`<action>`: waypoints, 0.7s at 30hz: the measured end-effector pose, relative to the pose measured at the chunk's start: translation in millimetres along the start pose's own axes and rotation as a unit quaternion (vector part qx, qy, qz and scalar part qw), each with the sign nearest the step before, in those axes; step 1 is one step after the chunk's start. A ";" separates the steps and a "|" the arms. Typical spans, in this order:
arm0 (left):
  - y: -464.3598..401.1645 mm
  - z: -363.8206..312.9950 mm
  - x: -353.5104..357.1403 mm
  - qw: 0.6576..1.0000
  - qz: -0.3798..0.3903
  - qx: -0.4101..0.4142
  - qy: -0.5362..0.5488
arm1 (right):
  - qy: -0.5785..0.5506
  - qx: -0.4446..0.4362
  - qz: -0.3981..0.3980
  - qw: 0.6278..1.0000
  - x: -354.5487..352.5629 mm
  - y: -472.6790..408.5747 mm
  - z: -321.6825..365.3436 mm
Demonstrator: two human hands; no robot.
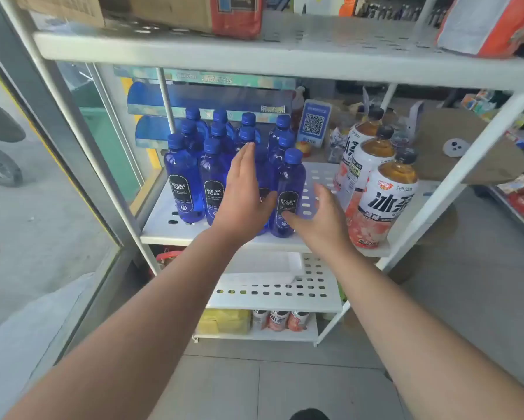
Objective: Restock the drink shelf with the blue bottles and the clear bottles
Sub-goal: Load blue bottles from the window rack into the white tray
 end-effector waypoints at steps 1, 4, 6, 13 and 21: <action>-0.2 1.0 1.0 1.000 -0.013 0.005 -0.008 | -0.004 0.001 -0.002 1.000 1.0 -2.6 -1.1; 1.3 20.0 4.6 0.997 -0.071 0.009 -0.033 | -0.019 -0.008 0.016 1.000 15.4 -8.0 -8.3; 5.2 39.3 16.7 0.996 -0.090 0.012 -0.026 | -0.027 -0.020 0.009 0.999 32.5 -10.8 -22.7; 18.6 68.3 39.8 0.989 -0.136 0.053 -0.002 | -0.049 -0.102 -0.034 0.993 62.2 -12.5 -44.8; 23.8 90.9 56.7 0.978 -0.171 0.121 0.022 | -0.057 -0.204 -0.071 0.975 65.3 -14.1 -48.4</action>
Point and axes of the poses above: each hand's wrist, its own y-axis away from the middle knuckle, its own x-axis out of the palm, z = x × y, the point moved 9 cm from there along -y, towards the middle knuckle, and after that the axes turned 3 degrees about y, right-handed, at the moved point
